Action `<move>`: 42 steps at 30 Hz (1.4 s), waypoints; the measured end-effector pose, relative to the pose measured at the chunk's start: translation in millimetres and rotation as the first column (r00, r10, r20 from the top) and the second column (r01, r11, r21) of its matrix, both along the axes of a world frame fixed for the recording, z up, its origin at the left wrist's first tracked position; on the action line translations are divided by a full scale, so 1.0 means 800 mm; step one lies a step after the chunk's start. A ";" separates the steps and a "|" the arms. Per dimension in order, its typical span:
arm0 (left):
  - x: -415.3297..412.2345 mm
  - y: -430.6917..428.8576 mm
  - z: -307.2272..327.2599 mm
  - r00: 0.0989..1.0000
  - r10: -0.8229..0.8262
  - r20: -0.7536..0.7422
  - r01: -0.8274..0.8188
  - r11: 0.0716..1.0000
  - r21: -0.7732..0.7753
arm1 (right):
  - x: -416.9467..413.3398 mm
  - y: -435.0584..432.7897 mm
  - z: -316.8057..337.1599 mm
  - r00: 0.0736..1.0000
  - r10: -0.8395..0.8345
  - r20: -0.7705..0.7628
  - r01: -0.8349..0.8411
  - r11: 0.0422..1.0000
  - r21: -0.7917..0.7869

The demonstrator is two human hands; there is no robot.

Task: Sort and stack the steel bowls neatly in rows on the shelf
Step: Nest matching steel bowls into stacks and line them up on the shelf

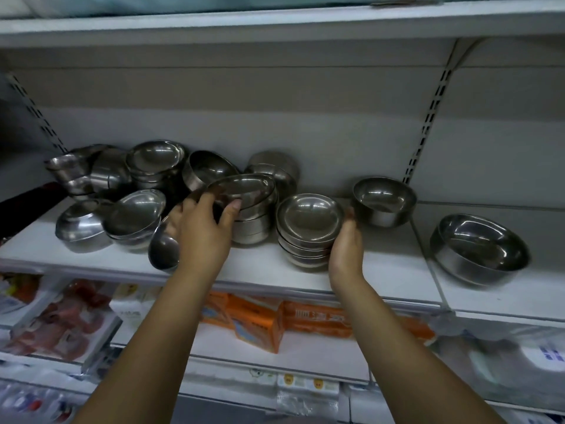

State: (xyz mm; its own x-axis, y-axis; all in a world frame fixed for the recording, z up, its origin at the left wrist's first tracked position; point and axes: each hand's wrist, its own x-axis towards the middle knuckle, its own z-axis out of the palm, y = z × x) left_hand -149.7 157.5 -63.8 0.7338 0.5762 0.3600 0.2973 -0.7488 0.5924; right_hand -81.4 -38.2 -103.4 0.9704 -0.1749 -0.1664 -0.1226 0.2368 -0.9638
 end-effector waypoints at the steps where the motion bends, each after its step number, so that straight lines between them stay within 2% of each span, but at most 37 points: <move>1: 0.002 0.007 -0.003 0.999 -0.036 0.008 0.036 0.999 -0.034 | 0.002 0.001 0.000 1.000 -0.013 -0.003 0.013 1.000 -0.003; 4: 0.003 0.017 -0.009 0.992 -0.103 0.075 0.110 0.989 -0.102 | 0.006 0.002 -0.002 0.999 -0.034 -0.003 0.034 0.999 0.006; 7: 0.001 0.014 -0.010 0.990 -0.100 0.102 0.111 0.988 -0.108 | 0.005 0.003 -0.002 0.999 -0.044 -0.003 0.044 0.999 0.033; 11: -0.004 0.008 -0.005 0.961 -0.117 0.250 0.147 0.984 -0.105 | 0.003 0.004 -0.002 0.999 -0.031 0.005 0.031 0.999 0.044; 15: -0.008 -0.003 0.008 0.912 -0.221 0.344 0.302 0.931 -0.203 | 0.002 0.004 -0.005 1.000 -0.020 0.016 0.019 0.998 0.058; 19: -0.002 -0.020 0.005 0.840 -0.365 0.401 0.468 0.862 -0.195 | 0.002 0.003 -0.008 1.000 -0.009 0.007 0.008 0.999 0.050; 23: -0.005 -0.045 -0.002 0.816 -0.437 0.378 0.518 0.843 -0.143 | 0.000 -0.001 -0.004 0.999 0.023 0.024 -0.025 0.998 0.054; 28: 0.002 -0.054 -0.023 0.809 -0.502 0.306 0.498 0.861 0.097 | 0.001 -0.008 0.002 0.996 0.079 0.034 -0.081 0.993 0.090; 33: 0.003 -0.060 -0.035 0.809 -0.516 0.281 0.462 0.854 0.238 | -0.003 -0.013 0.001 0.993 0.114 0.018 -0.116 0.983 0.145; 38: 0.007 -0.058 -0.044 0.818 -0.519 0.247 0.456 0.848 0.271 | -0.003 -0.019 0.001 0.985 0.169 0.044 -0.173 0.977 0.122; 42: 0.003 -0.053 -0.041 0.812 -0.547 0.203 0.506 0.833 0.222 | -0.005 -0.014 0.006 0.989 0.138 0.048 -0.140 0.989 0.053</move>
State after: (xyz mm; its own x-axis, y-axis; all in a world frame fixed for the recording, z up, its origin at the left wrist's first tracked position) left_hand -147.3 114.8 -96.3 0.7832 0.0507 0.6197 -0.3096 -0.8325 0.4594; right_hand -85.3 -49.3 -98.7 0.9913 -0.0293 -0.1286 -0.1158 0.2744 -0.9546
